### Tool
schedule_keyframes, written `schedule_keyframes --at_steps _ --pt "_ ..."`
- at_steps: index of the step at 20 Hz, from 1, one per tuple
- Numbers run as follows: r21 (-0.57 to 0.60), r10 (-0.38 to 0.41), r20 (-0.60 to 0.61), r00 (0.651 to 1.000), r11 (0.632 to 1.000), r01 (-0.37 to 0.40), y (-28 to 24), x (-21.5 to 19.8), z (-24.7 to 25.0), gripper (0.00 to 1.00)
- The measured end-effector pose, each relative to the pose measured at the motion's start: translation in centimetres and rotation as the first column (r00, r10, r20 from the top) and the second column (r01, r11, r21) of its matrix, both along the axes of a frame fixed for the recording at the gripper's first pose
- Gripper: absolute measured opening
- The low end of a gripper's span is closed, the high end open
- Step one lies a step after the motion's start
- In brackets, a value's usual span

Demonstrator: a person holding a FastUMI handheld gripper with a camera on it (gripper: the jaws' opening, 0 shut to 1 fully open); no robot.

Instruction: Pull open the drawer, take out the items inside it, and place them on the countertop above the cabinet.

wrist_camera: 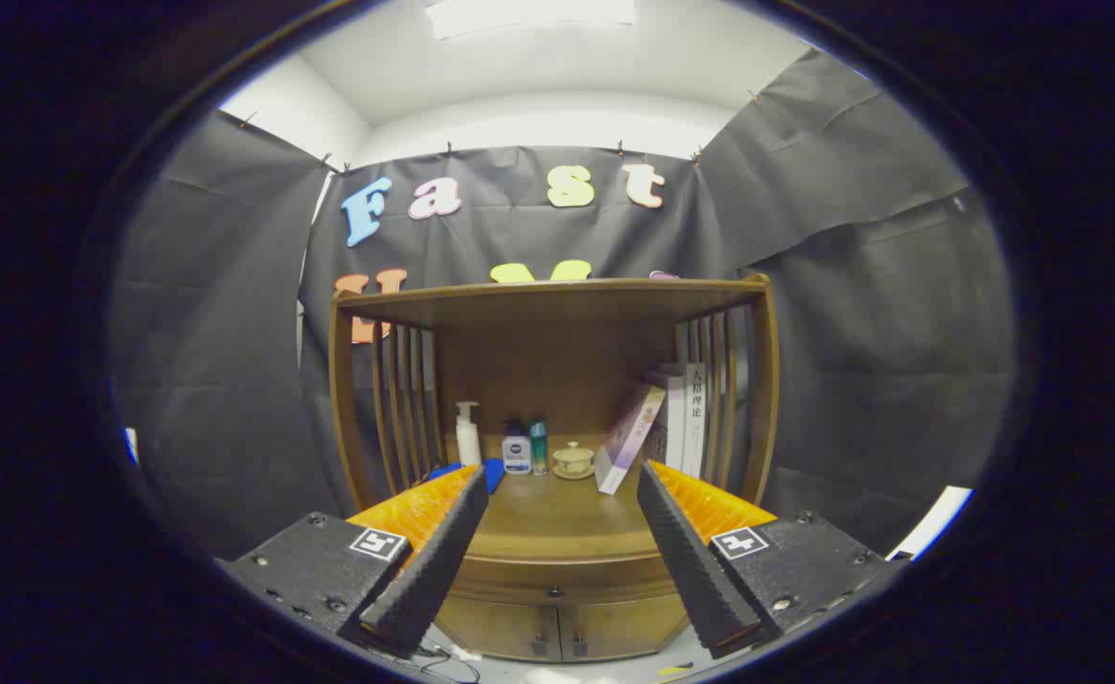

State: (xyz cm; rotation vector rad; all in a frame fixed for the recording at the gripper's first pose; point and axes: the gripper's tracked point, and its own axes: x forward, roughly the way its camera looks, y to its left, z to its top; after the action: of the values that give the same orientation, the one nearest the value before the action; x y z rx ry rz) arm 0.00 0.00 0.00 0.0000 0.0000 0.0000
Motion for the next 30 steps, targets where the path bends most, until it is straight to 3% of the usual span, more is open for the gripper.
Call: schedule_keyframes --at_steps 17,24,30 --pt "0.001 0.011 -0.012 1.0 1.0 -0.011 0.5 2.2 -2.2 1.0" --pt "0.077 0.061 -0.06 0.996 0.995 -0.056 0.8 5.7 -9.3 1.0" --pt "-0.039 0.022 -0.089 0.996 0.999 -0.026 0.4 8.8 -16.7 0.98"
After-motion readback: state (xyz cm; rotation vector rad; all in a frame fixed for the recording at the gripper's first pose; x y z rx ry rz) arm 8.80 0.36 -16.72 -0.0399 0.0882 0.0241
